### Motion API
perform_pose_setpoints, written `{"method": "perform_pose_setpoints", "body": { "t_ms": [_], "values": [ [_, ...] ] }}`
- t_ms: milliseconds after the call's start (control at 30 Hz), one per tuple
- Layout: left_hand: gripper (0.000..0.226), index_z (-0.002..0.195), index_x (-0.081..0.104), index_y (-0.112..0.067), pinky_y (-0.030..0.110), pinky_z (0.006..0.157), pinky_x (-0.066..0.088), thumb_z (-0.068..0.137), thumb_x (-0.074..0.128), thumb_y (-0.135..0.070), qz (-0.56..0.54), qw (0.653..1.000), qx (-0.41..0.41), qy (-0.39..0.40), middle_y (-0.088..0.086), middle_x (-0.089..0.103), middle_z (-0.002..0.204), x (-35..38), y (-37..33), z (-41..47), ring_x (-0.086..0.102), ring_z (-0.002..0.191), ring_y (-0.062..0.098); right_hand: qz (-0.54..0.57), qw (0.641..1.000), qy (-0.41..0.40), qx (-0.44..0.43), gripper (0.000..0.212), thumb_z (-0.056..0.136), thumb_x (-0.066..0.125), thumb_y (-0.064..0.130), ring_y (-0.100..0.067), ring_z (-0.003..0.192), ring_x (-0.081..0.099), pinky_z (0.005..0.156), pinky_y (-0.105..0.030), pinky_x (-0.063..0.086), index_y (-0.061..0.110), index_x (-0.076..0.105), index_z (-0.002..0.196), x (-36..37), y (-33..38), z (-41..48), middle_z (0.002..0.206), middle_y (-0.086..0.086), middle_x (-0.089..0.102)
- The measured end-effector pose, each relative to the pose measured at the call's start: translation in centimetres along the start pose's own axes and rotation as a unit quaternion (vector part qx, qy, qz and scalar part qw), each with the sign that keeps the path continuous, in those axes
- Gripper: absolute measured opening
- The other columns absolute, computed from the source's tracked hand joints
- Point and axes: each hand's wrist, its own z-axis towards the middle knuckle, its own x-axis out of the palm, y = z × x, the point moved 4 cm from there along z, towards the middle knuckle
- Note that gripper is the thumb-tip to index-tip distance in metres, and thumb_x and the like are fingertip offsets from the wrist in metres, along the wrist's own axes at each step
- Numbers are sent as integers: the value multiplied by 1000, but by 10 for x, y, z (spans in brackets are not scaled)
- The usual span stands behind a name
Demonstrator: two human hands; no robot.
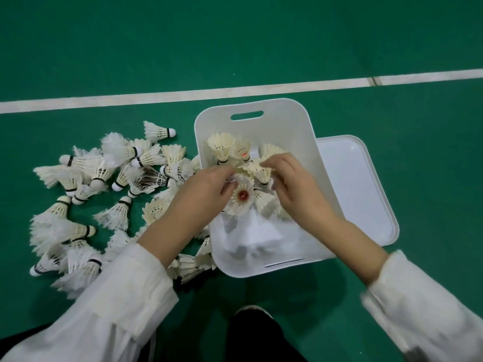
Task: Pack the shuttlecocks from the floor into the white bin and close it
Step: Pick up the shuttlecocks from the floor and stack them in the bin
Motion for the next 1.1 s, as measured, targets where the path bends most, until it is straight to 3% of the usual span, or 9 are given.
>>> {"method": "perform_pose_setpoints", "body": {
  "t_ms": [67, 167, 267, 333, 400, 567, 767, 933, 1100],
  "values": [
    [14, 97, 59, -12, 30, 61, 40, 92, 52, -24, -12, 1000, -13, -4, -1, 59, 82, 1, -2, 1, 53, 72, 17, 8, 996, 41, -74, 34, 93, 39, 25, -23, 82, 63, 64, -35, 53, 10, 55, 119, -1, 23, -24, 124, -6, 50],
    [13, 96, 59, -13, 33, 63, 44, 91, 52, -22, -19, 1000, -19, -1, 2, 62, 82, 3, -4, 0, 56, 74, 20, -99, 984, 105, -101, 38, 90, 44, 39, -22, 73, 62, 49, -31, 49, 17, 52, 120, 13, 24, -36, 130, 0, 39],
    [13, 92, 59, -15, 30, 61, 43, 92, 51, -25, -26, 999, -19, 4, 0, 61, 79, 2, -5, -1, 55, 70, 18, -163, 978, 101, -76, 33, 82, 60, 18, -29, 82, 61, 44, -31, 44, 12, 54, 115, 24, 12, -27, 128, -9, 45],
    [19, 91, 59, -15, 31, 62, 43, 93, 48, -30, -19, 1000, -1, 16, -1, 61, 80, -1, -9, 1, 55, 71, 17, -169, 979, 93, -68, 29, 76, 63, 7, -33, 81, 60, 44, -33, 43, 7, 59, 105, 26, 8, -21, 107, -14, 57],
    [24, 97, 59, -16, 31, 65, 46, 95, 44, -35, 1, 999, 17, 33, -3, 62, 86, -9, -12, 4, 56, 73, 16, -168, 980, 90, -51, 22, 77, 63, 8, -35, 79, 60, 48, -34, 42, 5, 60, 98, 27, 0, -14, 93, -15, 57],
    [25, 100, 59, -19, 30, 63, 48, 96, 39, -34, 101, 993, 55, 39, -5, 63, 90, -39, 4, 14, 56, 72, 12, -222, 958, 133, 127, 28, 93, 51, 26, -34, 97, 57, 78, -36, 44, 6, 62, 109, 22, -58, -4, 107, -16, 58],
    [30, 99, 56, -19, 27, 62, 47, 96, 30, -34, 250, 939, 162, 173, -6, 60, 87, -38, 27, -5, 54, 73, 12, -245, 931, 193, 189, 24, 93, 47, 13, -36, 96, 60, 81, -35, 48, 2, 65, 104, 57, -93, 13, 106, -20, 60],
    [29, 103, 53, -20, 23, 64, 46, 97, 28, -35, 301, 898, 165, 274, -7, 58, 96, -43, 49, -20, 55, 81, 11, -247, 911, 245, 219, 25, 93, 44, 11, -33, 101, 59, 87, -38, 48, 7, 62, 111, 79, -103, 24, 112, -17, 58],
    [30, 108, 52, -21, 22, 58, 37, 98, 29, -36, 317, 889, 148, 294, -5, 59, 100, -52, 73, -35, 55, 84, 12, -245, 904, 279, 212, 41, 94, 44, 23, -35, 107, 57, 87, -41, 46, 19, 34, 134, 68, -79, 22, 121, -16, 54]
  ]
}}
